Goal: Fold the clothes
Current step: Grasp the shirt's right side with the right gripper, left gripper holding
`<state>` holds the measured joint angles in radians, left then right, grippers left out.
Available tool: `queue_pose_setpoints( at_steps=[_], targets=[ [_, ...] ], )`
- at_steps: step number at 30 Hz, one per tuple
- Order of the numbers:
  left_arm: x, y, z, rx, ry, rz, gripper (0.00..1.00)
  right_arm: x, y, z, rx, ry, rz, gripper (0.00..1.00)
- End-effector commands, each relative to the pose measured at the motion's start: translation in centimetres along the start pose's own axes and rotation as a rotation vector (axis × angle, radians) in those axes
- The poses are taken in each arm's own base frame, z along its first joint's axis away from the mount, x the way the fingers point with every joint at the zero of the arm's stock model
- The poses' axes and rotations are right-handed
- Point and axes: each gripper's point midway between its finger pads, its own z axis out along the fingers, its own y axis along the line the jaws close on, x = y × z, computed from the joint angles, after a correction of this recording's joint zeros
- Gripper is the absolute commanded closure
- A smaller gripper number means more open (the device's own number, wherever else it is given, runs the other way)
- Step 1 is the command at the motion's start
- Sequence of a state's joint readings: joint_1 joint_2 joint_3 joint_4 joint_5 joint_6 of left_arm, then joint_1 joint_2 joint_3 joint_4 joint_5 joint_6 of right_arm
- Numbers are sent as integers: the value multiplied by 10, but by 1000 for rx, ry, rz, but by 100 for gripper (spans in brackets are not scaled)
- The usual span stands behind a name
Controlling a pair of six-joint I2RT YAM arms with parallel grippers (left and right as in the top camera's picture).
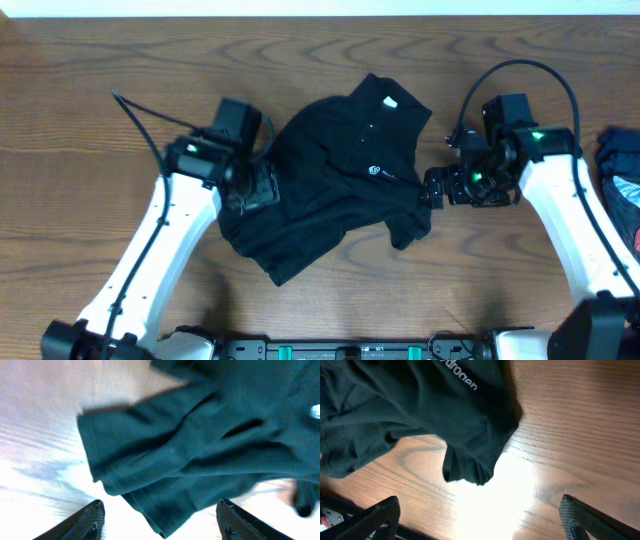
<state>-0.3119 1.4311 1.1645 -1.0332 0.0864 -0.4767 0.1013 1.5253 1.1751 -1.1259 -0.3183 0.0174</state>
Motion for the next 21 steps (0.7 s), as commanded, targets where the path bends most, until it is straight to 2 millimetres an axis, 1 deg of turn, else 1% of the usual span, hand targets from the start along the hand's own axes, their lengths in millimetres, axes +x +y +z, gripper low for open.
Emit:
queue_pose_setpoints(
  at_steps=[1, 3, 6, 9, 12, 15, 17, 19, 21],
  targets=[
    [32, -5, 23, 38, 71, -43, 29, -8, 18, -4, -42, -35, -67, 1],
    [49, -13, 33, 67, 85, -39, 29, -10, 19, -5, -43, -47, -73, 1],
    [77, -20, 44, 76, 95, -2, 29, -9, 19, -5, -42, -40, -93, 1],
    [103, -26, 48, 78, 115, 19, 29, -6, 19, -4, -42, -31, -109, 1],
    [123, -29, 51, 70, 138, 31, 29, -5, 19, -4, -42, -28, -118, 1],
    [143, -25, 57, 44, 168, 26, 29, -6, 19, -4, -42, -29, -118, 1],
    [156, -17, 64, 12, 193, 13, 28, -5, 18, -4, -42, -25, -116, 1],
    [165, -8, 72, -22, 207, -4, 29, -5, 21, -3, -57, -21, -115, 1],
    [169, 0, 79, -42, 204, -11, 28, -4, 24, -1, -79, -14, -114, 1]
  ],
)
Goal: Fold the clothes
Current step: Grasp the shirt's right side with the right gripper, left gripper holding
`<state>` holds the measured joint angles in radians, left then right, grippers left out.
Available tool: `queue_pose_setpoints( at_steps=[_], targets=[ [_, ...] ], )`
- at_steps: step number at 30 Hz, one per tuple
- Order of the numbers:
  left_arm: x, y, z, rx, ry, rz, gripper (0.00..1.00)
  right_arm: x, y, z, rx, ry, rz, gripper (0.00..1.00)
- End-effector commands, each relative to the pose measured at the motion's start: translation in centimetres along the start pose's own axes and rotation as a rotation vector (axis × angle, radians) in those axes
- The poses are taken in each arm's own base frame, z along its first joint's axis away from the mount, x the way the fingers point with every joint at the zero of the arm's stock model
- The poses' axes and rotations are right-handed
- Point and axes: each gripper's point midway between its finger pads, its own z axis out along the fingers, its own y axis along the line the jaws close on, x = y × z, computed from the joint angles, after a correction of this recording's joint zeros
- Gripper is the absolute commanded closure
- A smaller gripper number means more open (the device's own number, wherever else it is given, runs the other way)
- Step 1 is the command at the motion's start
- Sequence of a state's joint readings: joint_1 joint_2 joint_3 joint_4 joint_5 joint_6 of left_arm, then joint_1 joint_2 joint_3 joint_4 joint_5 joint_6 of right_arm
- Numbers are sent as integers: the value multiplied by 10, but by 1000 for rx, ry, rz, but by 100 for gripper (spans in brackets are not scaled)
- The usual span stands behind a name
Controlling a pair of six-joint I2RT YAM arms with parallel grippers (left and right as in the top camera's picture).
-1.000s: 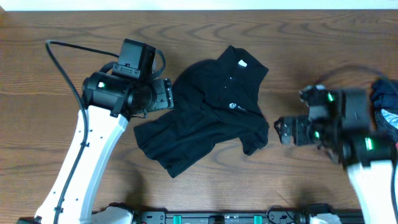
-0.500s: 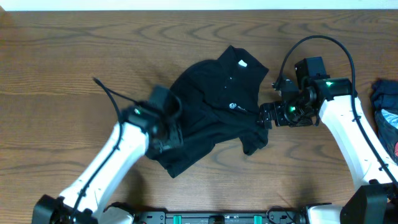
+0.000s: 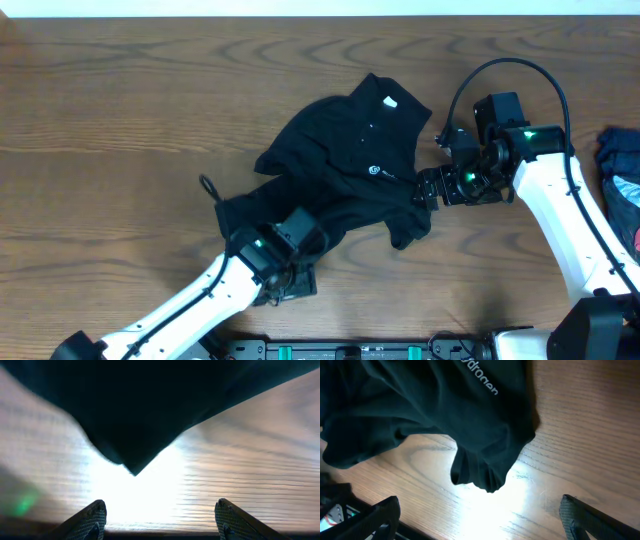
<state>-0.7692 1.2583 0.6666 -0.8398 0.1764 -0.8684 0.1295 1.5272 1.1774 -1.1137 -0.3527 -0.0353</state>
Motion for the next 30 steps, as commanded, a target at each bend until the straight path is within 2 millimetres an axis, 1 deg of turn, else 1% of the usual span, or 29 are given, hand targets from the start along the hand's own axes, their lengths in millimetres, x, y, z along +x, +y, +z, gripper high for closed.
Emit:
queue_pose_setpoints(
  at_steps=[1, 5, 8, 11, 13, 16, 17, 19, 20, 21, 24, 27, 28, 30],
  targets=[
    [2, 13, 10, -36, -16, -69, 28, -3, 11, -1, -45, -9, -30, 1],
    [-3, 10, 14, -17, -39, -66, 28, 1, 10, 4, -52, 9, -22, 1],
    [-5, 7, 14, -7, -50, -64, 27, 3, 15, 6, -88, 18, -18, 1],
    [-19, 8, 13, -16, -120, -66, 23, 7, 19, 9, -119, 30, -13, 1],
    [-27, 6, 13, -5, -141, -72, 23, 10, 20, 11, -130, 39, -8, 1],
    [-35, 11, 14, -8, -145, -93, 24, 17, 19, 17, -138, 59, 1, 1],
    [-39, 12, 14, -5, -149, -95, 30, 19, 19, 18, -138, 62, 3, 1],
    [-45, 13, 14, 12, -149, -124, 55, 20, 18, 21, -138, 65, 4, 1],
    [-47, 10, 14, 34, -142, -134, 62, 21, 17, 22, -138, 66, 5, 1],
    [-48, 7, 14, 53, -136, -132, 66, 21, 17, 22, -138, 67, 7, 1],
    [-50, 1, 13, 86, -133, -127, 64, 20, 17, 23, -137, 63, 17, 1],
    [-50, 1, 16, 81, -124, -127, 64, 17, 17, 23, -137, 52, 13, 1],
    [-49, 2, 17, 76, -120, -128, 65, 16, 17, 23, -137, 47, 11, 1],
    [-49, 3, 20, 66, -111, -130, 81, 14, 18, 23, -141, 40, 8, 1]
  ],
)
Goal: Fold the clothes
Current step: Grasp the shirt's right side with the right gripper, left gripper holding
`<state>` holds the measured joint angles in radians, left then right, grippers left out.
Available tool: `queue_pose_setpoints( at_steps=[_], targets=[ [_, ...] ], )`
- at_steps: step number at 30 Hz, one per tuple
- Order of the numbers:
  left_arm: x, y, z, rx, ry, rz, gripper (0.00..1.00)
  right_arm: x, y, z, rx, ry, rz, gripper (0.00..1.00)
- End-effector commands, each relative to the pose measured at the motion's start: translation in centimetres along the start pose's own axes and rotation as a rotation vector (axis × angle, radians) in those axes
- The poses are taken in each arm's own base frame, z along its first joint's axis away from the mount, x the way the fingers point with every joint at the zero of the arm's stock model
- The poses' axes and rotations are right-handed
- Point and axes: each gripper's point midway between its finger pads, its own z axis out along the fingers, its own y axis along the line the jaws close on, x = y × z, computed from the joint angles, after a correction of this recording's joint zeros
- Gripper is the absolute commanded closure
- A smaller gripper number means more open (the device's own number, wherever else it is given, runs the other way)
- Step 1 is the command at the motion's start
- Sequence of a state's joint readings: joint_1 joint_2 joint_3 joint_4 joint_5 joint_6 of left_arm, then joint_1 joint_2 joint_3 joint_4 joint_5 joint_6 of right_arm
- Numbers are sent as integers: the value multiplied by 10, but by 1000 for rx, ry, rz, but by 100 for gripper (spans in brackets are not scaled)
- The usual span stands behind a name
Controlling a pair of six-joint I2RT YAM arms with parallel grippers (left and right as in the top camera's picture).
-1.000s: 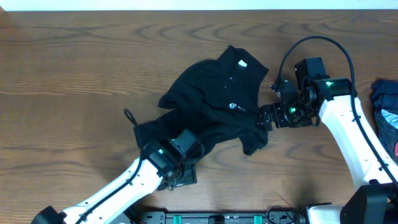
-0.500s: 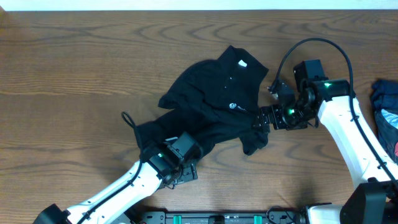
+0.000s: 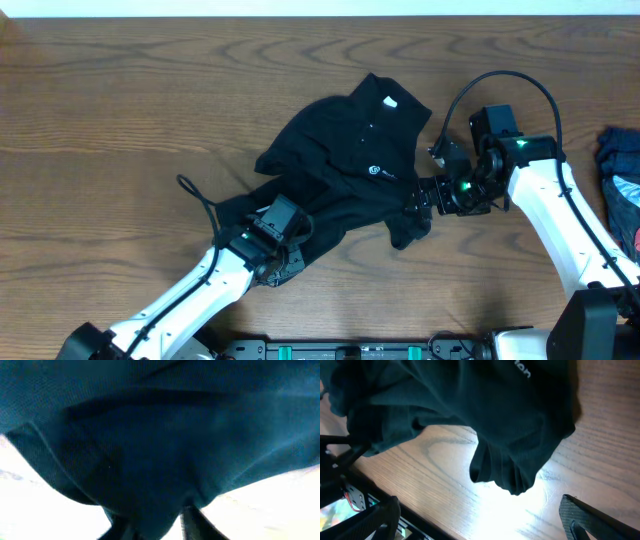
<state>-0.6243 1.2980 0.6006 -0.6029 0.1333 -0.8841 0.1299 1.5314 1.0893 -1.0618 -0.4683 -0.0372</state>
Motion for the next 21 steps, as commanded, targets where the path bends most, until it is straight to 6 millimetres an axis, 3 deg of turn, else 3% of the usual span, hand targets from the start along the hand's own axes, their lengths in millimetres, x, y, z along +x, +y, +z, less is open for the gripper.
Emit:
queue_pose_setpoints(
  at_steps=[1, 5, 14, 21],
  targets=[
    [3, 4, 6, -22, 26, 16, 91, 1, 5, 4, -24, 8, -6, 1],
    [-1, 7, 8, -29, 26, -8, 94, 4, 1, 13, -31, 7, 3, 1],
    [-8, 15, 7, -34, 27, -21, 91, 31, -18, 57, -45, 24, 151, 1],
    [-8, 16, 7, -38, 30, -20, 91, 14, -17, 61, -66, -54, 110, 1]
  ],
)
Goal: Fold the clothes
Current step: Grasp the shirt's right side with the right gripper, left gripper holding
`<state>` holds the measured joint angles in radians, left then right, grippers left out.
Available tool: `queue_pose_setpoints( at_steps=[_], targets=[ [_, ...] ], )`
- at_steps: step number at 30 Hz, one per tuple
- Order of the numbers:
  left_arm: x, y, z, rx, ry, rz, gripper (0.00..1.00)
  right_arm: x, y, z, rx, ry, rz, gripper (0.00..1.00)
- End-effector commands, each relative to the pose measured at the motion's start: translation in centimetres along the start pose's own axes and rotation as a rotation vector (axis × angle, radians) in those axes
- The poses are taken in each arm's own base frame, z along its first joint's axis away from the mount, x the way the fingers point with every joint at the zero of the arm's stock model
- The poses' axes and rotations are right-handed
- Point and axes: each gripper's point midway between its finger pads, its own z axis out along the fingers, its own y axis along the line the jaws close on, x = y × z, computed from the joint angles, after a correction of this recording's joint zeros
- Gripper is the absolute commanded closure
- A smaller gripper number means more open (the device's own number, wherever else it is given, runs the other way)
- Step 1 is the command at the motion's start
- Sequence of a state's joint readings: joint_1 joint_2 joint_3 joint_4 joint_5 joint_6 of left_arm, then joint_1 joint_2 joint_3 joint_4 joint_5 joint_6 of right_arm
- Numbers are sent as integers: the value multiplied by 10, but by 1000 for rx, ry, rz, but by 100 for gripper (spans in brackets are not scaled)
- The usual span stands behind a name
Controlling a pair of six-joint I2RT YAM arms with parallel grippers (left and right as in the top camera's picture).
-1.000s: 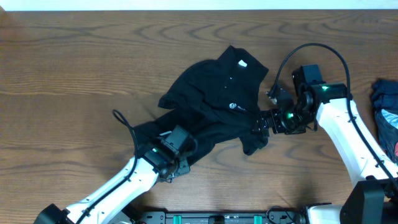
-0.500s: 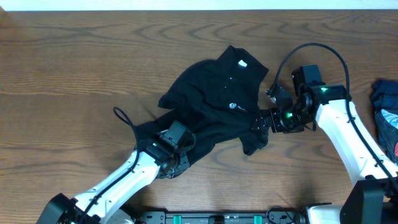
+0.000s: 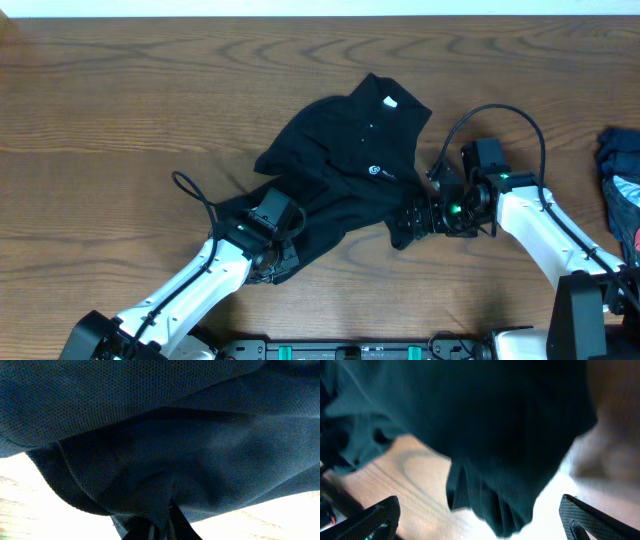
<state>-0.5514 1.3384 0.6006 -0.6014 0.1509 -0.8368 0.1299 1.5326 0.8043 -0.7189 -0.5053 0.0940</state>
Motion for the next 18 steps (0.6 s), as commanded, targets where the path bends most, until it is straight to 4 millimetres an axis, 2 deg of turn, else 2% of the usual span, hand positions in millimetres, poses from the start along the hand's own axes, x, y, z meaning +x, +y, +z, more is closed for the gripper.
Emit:
queue_pose_setpoints(
  at_steps=[1, 5, 9, 13, 18],
  targets=[
    [1, 5, 1, -18, 7, 7, 91, -7, 6, 2, -30, -23, -3, 1],
    [2, 6, 1, -24, 12, 9, 91, -16, 6, 2, -35, -63, 18, 1],
    [3, 7, 1, -27, 14, 9, 91, -11, -1, 4, -27, -55, 63, 1],
    [2, 7, 1, -29, 10, 9, 91, -3, -23, 5, -2, -57, 151, 11],
    [2, 8, 1, -32, 8, 10, 91, 0, -49, -2, 5, -83, 252, 13]
  ],
)
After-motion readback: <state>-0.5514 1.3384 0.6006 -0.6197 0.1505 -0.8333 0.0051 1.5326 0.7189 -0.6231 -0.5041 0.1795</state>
